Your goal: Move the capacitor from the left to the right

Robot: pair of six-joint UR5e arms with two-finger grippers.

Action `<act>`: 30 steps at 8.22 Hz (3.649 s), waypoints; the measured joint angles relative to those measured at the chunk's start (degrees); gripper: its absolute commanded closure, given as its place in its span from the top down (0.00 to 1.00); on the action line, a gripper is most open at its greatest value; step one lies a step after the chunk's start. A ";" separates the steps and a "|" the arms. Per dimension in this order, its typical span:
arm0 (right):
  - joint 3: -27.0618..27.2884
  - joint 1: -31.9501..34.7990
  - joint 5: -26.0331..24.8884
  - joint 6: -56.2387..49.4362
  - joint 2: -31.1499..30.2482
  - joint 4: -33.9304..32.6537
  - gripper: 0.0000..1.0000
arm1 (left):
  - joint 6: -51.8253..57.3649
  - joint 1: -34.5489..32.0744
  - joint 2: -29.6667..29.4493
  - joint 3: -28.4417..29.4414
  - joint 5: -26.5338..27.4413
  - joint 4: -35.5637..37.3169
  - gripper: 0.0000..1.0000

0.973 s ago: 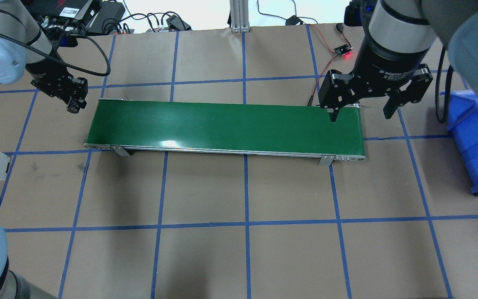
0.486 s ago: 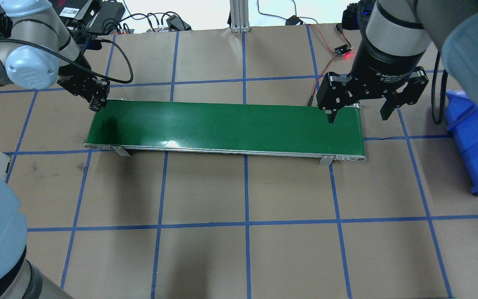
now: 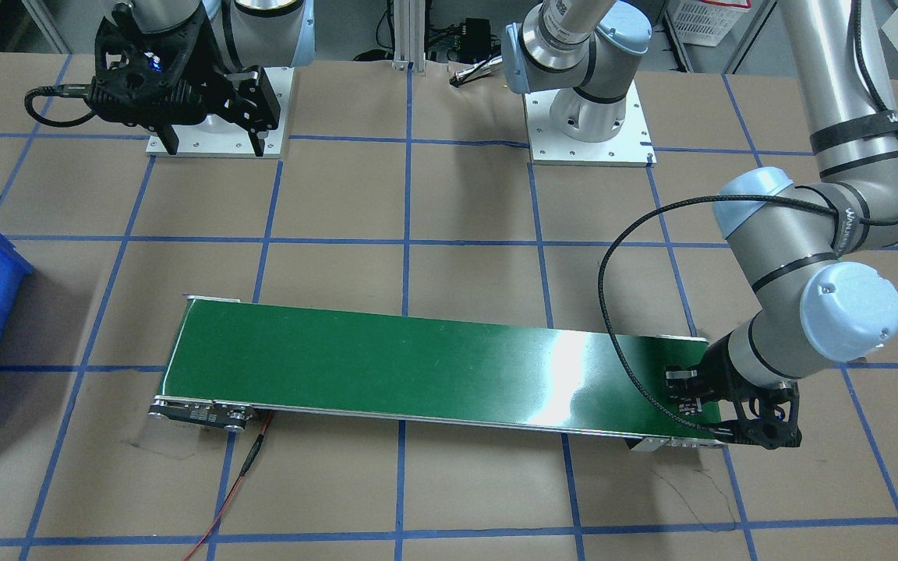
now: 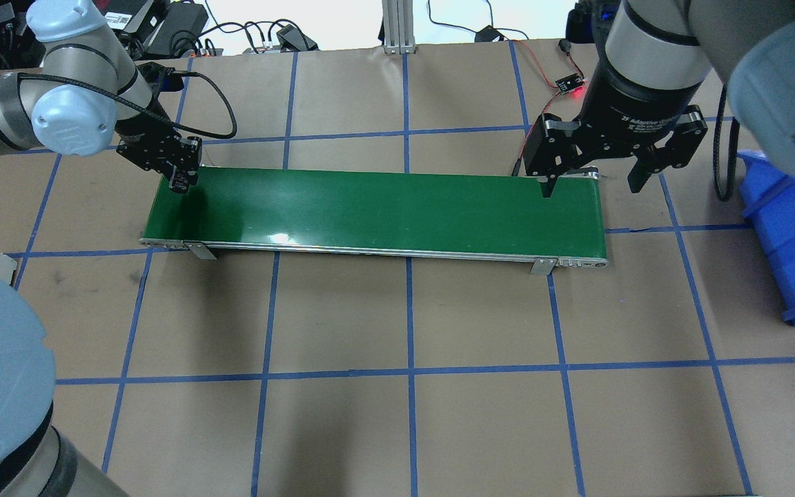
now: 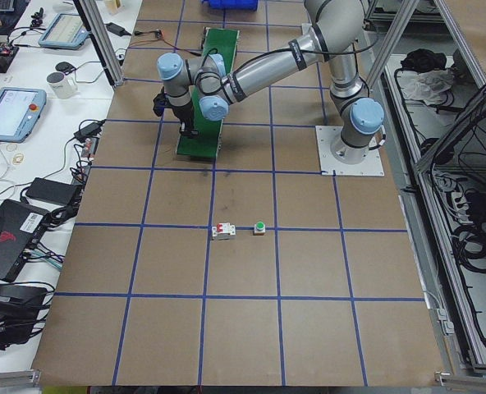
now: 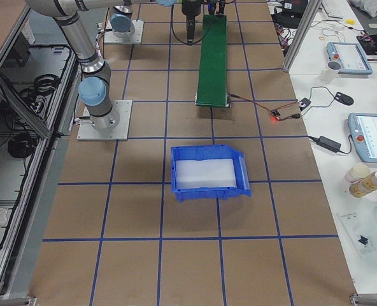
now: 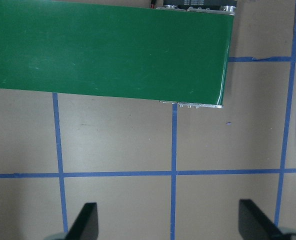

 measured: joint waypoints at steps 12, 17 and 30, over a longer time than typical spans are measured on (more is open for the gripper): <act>0.01 -0.06 -0.04 -0.13 0.03 0.39 1.00 | -4.39 -1.38 1.63 -3.42 -0.35 1.15 1.00; 0.01 -0.08 -0.23 -0.18 0.32 0.35 1.00 | -14.29 -7.62 8.05 -1.82 -0.05 -10.45 1.00; 6.84 0.01 0.93 0.64 12.67 -18.97 1.00 | -22.25 -13.74 24.01 4.62 -0.35 -20.98 1.00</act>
